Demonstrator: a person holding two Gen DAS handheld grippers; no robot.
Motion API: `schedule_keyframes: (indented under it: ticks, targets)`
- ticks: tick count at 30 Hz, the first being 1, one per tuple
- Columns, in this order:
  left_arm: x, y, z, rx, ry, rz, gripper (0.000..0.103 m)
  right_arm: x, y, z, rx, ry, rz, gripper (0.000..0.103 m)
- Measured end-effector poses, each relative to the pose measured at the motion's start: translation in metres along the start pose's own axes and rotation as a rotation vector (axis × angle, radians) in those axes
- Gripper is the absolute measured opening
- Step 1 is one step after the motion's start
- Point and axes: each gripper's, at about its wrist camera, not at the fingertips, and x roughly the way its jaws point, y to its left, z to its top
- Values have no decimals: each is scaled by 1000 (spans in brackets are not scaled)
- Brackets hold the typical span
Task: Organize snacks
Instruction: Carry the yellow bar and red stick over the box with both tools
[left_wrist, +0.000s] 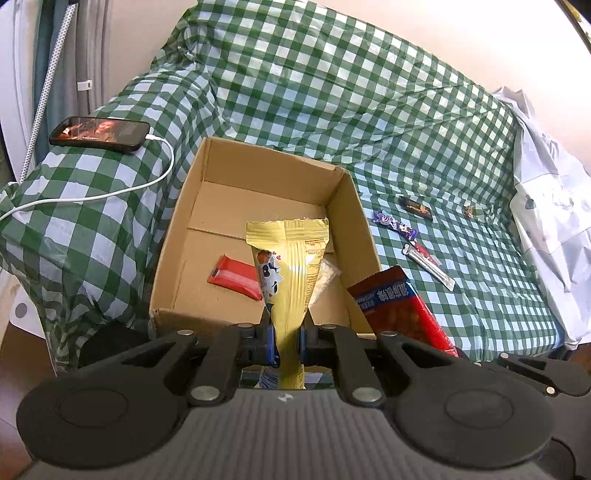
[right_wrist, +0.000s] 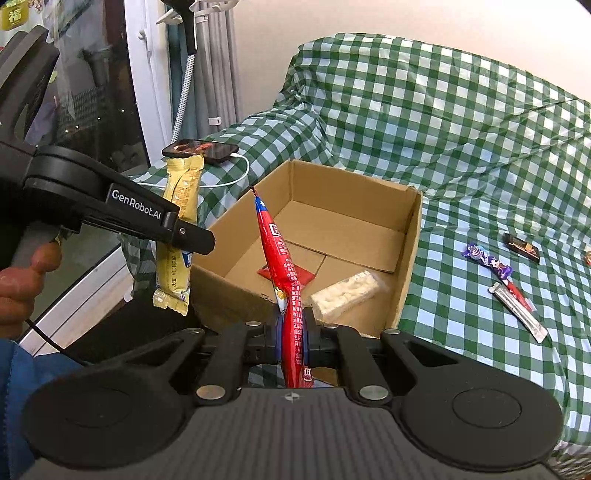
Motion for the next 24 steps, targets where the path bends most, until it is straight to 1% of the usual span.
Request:
schedule_keyframes:
  ticks: [20, 24]
  targets:
    - [7, -1, 4, -13, 10, 7, 13, 9, 0, -1, 8, 13, -2, 10]
    - [9, 3, 9, -31, 6, 14, 13, 14, -3, 1, 14, 9, -6, 10]
